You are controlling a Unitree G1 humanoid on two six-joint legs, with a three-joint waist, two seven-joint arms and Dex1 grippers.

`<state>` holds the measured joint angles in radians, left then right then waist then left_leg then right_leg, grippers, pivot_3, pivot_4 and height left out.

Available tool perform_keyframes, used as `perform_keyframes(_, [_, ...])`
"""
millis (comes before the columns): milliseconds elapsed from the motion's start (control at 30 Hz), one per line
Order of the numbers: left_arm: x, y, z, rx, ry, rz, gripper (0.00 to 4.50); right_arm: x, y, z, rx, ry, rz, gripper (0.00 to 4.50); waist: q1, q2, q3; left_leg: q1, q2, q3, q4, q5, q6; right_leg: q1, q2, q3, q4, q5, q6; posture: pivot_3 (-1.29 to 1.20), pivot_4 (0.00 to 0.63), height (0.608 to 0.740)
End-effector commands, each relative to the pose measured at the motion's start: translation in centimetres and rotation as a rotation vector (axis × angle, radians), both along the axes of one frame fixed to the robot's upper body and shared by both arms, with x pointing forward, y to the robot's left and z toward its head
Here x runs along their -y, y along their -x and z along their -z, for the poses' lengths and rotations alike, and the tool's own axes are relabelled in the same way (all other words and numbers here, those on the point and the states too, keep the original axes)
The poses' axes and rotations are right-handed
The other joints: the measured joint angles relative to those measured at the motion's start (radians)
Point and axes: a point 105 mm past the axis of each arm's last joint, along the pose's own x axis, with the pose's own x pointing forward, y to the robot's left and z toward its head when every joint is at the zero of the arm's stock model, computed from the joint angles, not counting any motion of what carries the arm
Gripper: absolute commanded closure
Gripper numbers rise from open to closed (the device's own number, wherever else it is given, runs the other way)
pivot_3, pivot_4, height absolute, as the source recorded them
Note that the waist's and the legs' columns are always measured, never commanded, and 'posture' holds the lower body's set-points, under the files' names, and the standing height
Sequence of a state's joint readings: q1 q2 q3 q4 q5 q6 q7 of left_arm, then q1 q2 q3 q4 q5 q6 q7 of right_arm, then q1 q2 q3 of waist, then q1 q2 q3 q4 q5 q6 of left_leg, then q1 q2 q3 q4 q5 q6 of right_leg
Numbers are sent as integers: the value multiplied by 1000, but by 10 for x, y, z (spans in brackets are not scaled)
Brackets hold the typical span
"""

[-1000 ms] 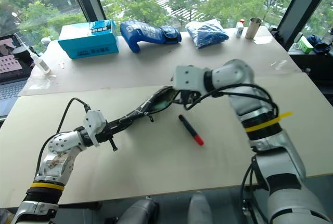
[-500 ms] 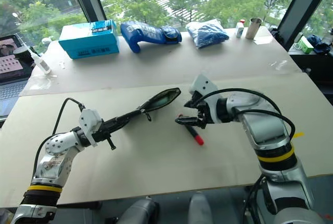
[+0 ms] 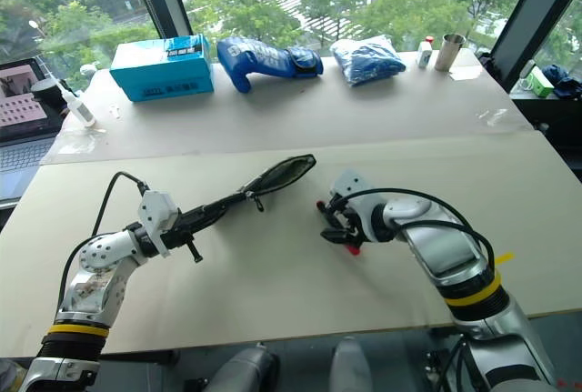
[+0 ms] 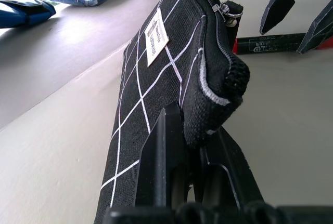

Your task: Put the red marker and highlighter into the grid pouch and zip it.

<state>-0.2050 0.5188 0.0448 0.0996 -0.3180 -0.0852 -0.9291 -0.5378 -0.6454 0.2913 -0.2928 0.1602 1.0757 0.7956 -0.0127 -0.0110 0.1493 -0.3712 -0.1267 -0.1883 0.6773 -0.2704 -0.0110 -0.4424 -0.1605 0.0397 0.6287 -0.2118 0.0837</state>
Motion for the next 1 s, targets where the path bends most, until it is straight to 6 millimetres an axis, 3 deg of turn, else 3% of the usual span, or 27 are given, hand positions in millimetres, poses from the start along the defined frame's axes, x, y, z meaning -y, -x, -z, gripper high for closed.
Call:
perform_keyframes(33, [-2, -1, -10, 37, 10, -4, 4500, 0, -1, 0, 21, -1, 4, 764, 0, 0, 0, 0, 0, 0, 0, 0, 0, 0, 0, 0, 0, 0, 0, 0, 150, 740])
perform_keyframes(133, [-2, -1, -12, 41, 8, -2, 4500, 3, 0, 10, -9, 6, 21, 764, 0, 0, 0, 1, 0, 0, 0, 0, 0, 1, 0, 0, 0, 0, 0, 0, 150, 740])
perform_keyframes(167, [-1, -1, -12, 43, 9, -1, 4500, 5, 0, 13, -14, 8, 23, 1264, 0, 0, 0, 1, 0, 0, 0, 0, 0, 1, 0, 0, 0, 0, 0, 0, 150, 740])
perform_keyframes(233, [-1, -1, -13, 43, 8, 1, 4500, 9, -1, 15, -9, 4, 29, 1799, 0, 0, 0, 2, 0, 0, 0, -1, 1, 2, 0, 0, -1, 0, 0, 0, 150, 740])
perform_keyframes(433, [1, 1, -12, 22, 18, 16, 4500, 17, -11, 4, 40, -6, 45, 3812, 0, -1, 0, 2, 0, 0, 0, -1, 1, 3, 0, 0, -1, 0, 0, 0, 150, 740])
perform_keyframes(467, [1, 1, -12, 13, 28, 15, 4500, 17, -12, 1, 50, -2, 38, 3979, 0, -1, 0, 2, 0, 0, 0, -1, 1, 3, 0, 0, -1, 0, 0, 0, 150, 740])
perform_keyframes(633, [1, 1, -11, -25, 45, 18, 4500, 5, -13, -42, 255, -31, -130, 4011, 0, -1, 0, 2, 0, 0, 0, -1, 1, 2, 0, 0, -1, 0, 0, 0, 150, 740])
perform_keyframes(833, [2, 2, -9, -34, 29, 31, 4500, -3, -8, -103, 496, 80, -339, 4011, -2, -1, 0, 2, 0, 1, 0, -1, 1, 2, 0, -1, -2, 0, 0, 0, 150, 740])
perform_keyframes(1000, [5, 2, -8, -31, 27, 38, 4500, -17, -12, -120, 637, 213, -451, 4011, -2, -1, 0, 2, 2, 1, 0, -2, 1, 2, 1, -2, -2, 0, 0, 0, 150, 740])
